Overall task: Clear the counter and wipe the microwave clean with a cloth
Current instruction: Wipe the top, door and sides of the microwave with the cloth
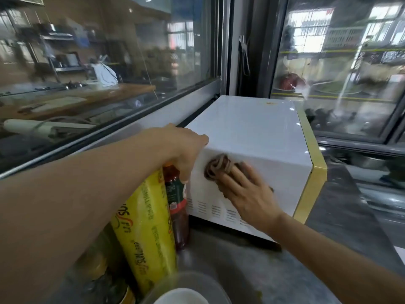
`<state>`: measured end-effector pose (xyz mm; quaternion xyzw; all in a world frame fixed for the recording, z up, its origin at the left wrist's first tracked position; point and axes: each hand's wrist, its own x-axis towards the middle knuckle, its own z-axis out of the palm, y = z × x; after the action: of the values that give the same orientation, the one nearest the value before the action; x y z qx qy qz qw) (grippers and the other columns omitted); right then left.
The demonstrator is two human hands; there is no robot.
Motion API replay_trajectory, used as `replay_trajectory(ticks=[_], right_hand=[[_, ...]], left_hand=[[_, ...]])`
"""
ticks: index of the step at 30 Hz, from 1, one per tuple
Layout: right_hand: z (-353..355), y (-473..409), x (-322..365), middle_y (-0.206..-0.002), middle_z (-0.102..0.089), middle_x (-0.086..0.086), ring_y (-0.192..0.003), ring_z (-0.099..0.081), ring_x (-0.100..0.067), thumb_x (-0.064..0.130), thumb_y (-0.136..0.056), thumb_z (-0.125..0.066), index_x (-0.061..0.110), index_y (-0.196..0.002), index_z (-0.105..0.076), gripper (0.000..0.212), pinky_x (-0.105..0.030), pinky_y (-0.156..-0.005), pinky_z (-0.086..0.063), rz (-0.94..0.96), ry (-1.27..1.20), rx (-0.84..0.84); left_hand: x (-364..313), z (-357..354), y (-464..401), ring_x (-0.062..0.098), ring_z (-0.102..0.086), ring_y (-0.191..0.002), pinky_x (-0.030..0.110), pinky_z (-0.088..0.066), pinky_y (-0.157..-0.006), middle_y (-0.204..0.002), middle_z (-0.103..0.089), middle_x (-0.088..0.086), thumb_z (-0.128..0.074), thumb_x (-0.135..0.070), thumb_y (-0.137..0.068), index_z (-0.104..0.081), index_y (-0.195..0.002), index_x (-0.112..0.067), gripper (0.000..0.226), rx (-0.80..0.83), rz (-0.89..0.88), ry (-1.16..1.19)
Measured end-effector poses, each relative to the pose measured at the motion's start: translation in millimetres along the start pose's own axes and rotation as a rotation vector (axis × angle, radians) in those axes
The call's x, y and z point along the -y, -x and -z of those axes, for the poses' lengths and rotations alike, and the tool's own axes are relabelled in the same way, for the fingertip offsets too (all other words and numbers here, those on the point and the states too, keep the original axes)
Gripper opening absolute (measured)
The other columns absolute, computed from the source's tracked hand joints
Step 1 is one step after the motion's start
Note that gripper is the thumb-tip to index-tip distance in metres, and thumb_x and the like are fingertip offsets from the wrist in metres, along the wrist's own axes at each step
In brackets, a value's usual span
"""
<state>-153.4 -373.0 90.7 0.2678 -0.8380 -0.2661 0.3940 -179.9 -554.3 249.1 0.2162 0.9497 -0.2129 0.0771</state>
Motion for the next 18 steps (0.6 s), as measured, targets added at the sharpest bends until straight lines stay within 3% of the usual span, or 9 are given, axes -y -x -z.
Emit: replay_trajectory(ticks=[5,7,9,11,13,15,18], right_hand=[[-3.8,49.4,8.6,-0.115,-0.066,0.005,-0.115,-0.058,-0.023,0.026,-0.069,-0.076,0.021,-0.111,-0.07,0.044,-0.045,-0.115,-0.011,0.218,0.019,0.244],[4.5,54.3,-4.3,-0.113,-0.066,0.005,-0.114,-0.058,-0.023,0.025,-0.074,-0.069,0.021,-0.109,-0.071,0.035,-0.045,-0.115,-0.012,0.219,0.03,0.204],[13.4,57.2,-27.0,-0.115,-0.064,0.002,-0.118,-0.052,-0.027,0.023,-0.086,-0.05,0.02,-0.113,-0.068,0.033,-0.046,-0.115,-0.012,0.131,0.036,0.094],[22.0,63.1,-55.0,-0.124,-0.061,-0.003,-0.124,-0.041,-0.031,0.018,-0.091,-0.037,0.017,-0.122,-0.061,0.039,-0.048,-0.115,-0.007,-0.005,0.047,0.0],[24.5,73.1,-73.4,-0.137,-0.053,-0.006,-0.13,-0.035,-0.034,0.016,-0.093,-0.036,0.016,-0.128,-0.051,0.039,-0.052,-0.115,-0.005,-0.104,0.077,-0.033],[21.0,86.0,-72.2,-0.144,-0.044,-0.006,-0.135,-0.033,-0.037,0.018,-0.093,-0.036,0.016,-0.133,-0.046,0.041,-0.053,-0.114,-0.008,-0.134,0.099,-0.015],[8.9,121.0,-51.0,-0.131,-0.059,-0.005,-0.126,-0.046,-0.034,0.017,-0.088,-0.037,0.016,-0.123,-0.062,0.043,-0.049,-0.112,-0.011,0.001,0.139,0.089]], left_hand=[[-15.6,-4.9,1.6,0.023,-0.051,-0.117,0.042,-0.042,-0.096,-0.135,-0.046,0.001,-0.082,-0.037,-0.06,-0.021,-0.141,-0.021,0.102,0.008,0.046,-0.039],[-19.5,-3.6,3.8,0.022,-0.053,-0.113,0.04,-0.04,-0.094,-0.129,-0.049,0.0,-0.081,-0.04,-0.061,-0.026,-0.136,-0.021,0.095,0.001,0.063,-0.049],[-23.9,-4.4,4.9,0.022,-0.051,-0.113,0.042,-0.034,-0.096,-0.125,-0.048,0.001,-0.079,-0.044,-0.062,-0.03,-0.132,-0.021,0.088,-0.044,0.065,-0.087],[-31.3,-9.2,4.8,0.024,-0.041,-0.126,0.049,-0.026,-0.104,-0.138,-0.037,0.005,-0.077,-0.046,-0.063,-0.019,-0.14,-0.023,0.099,-0.101,0.045,-0.093],[-40.8,-17.2,4.8,0.026,-0.027,-0.137,0.052,-0.021,-0.108,-0.15,-0.021,0.007,-0.077,-0.046,-0.063,0.001,-0.145,-0.028,0.115,-0.145,0.026,-0.042],[-47.7,-25.4,4.7,0.027,-0.023,-0.139,0.052,-0.026,-0.108,-0.152,-0.015,0.008,-0.077,-0.049,-0.062,0.008,-0.144,-0.029,0.12,-0.203,0.034,-0.018],[-50.1,-34.1,4.4,0.027,-0.02,-0.14,0.053,-0.031,-0.107,-0.153,-0.01,0.008,-0.076,-0.051,-0.062,0.011,-0.144,-0.028,0.122,-0.265,0.05,-0.018]])
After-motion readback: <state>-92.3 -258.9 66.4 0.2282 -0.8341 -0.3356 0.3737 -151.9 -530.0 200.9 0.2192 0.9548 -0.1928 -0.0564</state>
